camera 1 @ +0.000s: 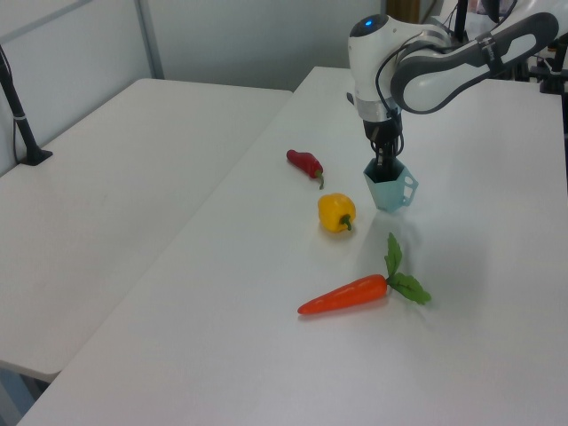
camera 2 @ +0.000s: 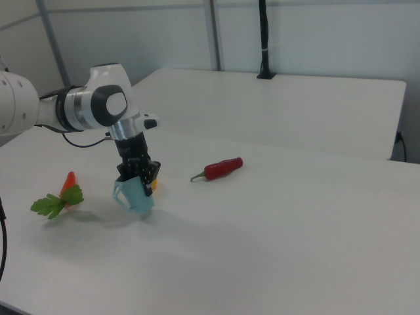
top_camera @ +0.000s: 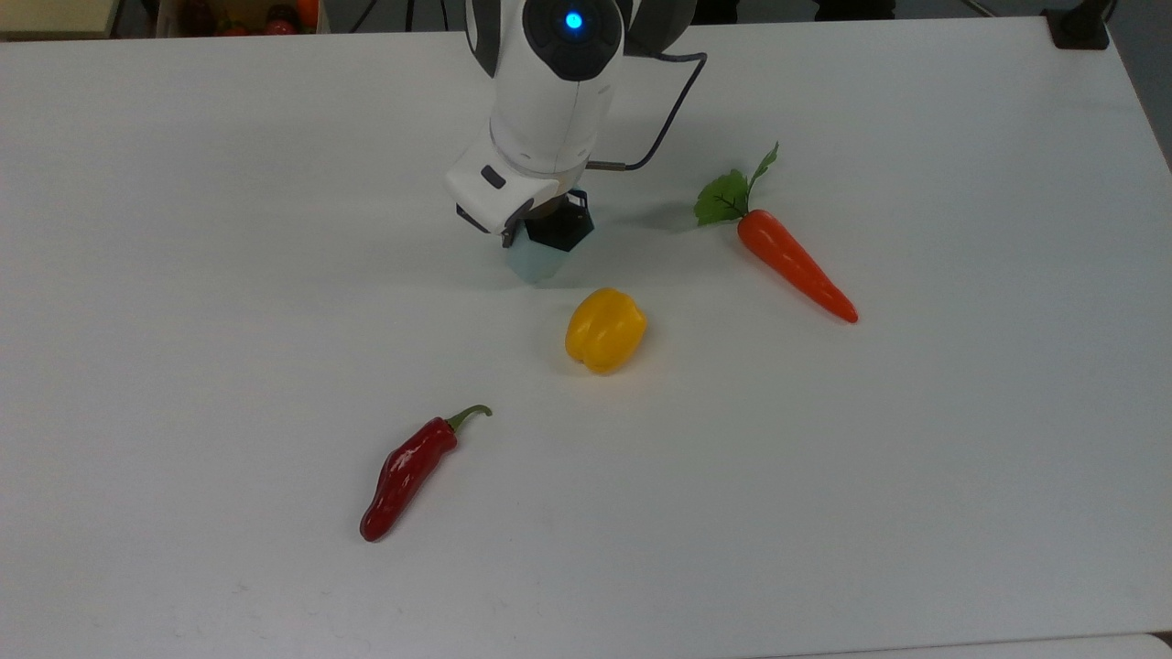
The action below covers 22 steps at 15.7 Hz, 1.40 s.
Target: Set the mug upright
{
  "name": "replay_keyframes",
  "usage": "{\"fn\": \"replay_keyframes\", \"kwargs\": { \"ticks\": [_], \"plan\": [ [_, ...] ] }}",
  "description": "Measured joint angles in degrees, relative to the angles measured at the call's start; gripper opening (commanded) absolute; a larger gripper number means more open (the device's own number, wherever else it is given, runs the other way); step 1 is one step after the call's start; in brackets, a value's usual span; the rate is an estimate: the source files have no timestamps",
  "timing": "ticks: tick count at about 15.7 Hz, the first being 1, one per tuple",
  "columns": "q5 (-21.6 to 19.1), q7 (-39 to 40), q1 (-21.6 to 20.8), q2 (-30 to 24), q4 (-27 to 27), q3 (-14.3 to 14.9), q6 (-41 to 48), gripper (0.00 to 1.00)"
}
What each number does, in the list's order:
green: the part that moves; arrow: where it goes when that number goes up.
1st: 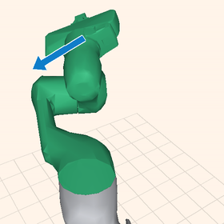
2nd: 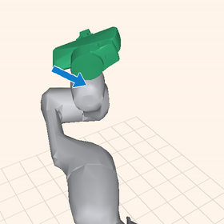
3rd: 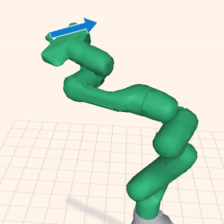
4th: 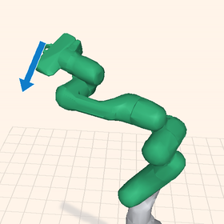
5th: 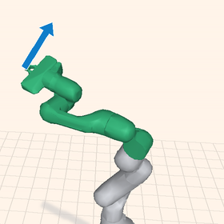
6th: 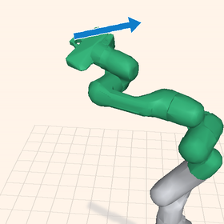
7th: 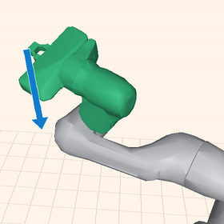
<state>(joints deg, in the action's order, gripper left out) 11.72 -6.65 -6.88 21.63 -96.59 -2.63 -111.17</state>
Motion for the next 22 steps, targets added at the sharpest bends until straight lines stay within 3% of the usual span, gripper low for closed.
{"fn": "replay_keyframes", "kwargs": {
  "ticks": [1, 2, 11, 16, 22],
  "plan": [
    [-0.31, 1.58, 0.18, 0.13, -0.43, 0.00, -0.89, 0.55],
    [-0.41, 2.61, 0.31, 0.24, -0.60, 0.00, -1.12, 1.00],
    [-0.42, 5.79, 2.20, -2.41, -0.28, 0.00, -0.01, 1.00],
    [-0.68, 5.77, 2.48, -10.64, 0.23, 0.11, 5.17, 1.00],
    [-6.15, 4.53, 3.93, -19.05, 0.21, 0.19, 10.55, 1.00]
  ]
}}
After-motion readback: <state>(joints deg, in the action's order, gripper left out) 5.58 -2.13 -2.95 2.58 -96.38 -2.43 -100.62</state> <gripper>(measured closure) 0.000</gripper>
